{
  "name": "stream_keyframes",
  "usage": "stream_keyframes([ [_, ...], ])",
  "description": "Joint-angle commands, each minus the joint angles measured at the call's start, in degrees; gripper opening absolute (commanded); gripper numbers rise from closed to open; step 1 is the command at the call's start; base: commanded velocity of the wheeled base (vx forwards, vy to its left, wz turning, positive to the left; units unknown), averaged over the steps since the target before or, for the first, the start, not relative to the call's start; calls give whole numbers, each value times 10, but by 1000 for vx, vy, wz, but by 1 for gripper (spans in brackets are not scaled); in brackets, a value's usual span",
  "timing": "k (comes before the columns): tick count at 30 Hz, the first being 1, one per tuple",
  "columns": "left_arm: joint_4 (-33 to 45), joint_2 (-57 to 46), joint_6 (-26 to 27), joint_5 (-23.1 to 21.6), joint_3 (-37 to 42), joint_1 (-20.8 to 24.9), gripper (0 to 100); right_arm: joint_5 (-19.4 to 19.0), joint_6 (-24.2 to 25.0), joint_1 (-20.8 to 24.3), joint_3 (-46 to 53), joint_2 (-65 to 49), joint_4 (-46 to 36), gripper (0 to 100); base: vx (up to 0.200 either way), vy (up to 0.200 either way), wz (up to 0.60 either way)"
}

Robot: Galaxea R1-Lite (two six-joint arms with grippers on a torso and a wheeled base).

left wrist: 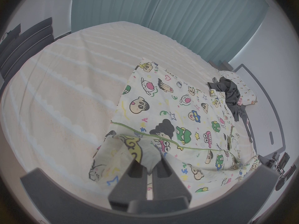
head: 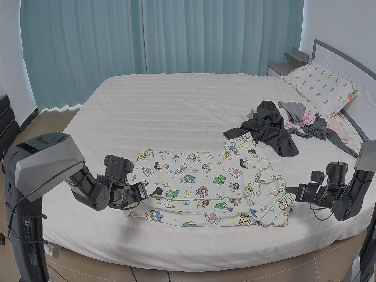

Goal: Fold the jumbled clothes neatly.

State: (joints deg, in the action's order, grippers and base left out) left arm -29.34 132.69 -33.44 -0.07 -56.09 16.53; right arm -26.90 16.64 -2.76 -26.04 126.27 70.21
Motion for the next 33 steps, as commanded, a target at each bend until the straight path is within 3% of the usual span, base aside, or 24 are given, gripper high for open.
stream_keyframes([
  [1,12,32,-22,1,-36,-6,0,4,30,0,-32,24,-2,0,0,0,0],
  [14,40,65,-85,6,-111,-6,0,38,59,-1,-101,78,-1,0,0,0,0],
  [27,50,82,-89,21,-140,-8,0,54,71,0,-150,91,-17,0,0,0,0],
  [33,58,90,-133,32,-164,-10,0,69,71,1,-175,100,-29,0,0,0,0],
])
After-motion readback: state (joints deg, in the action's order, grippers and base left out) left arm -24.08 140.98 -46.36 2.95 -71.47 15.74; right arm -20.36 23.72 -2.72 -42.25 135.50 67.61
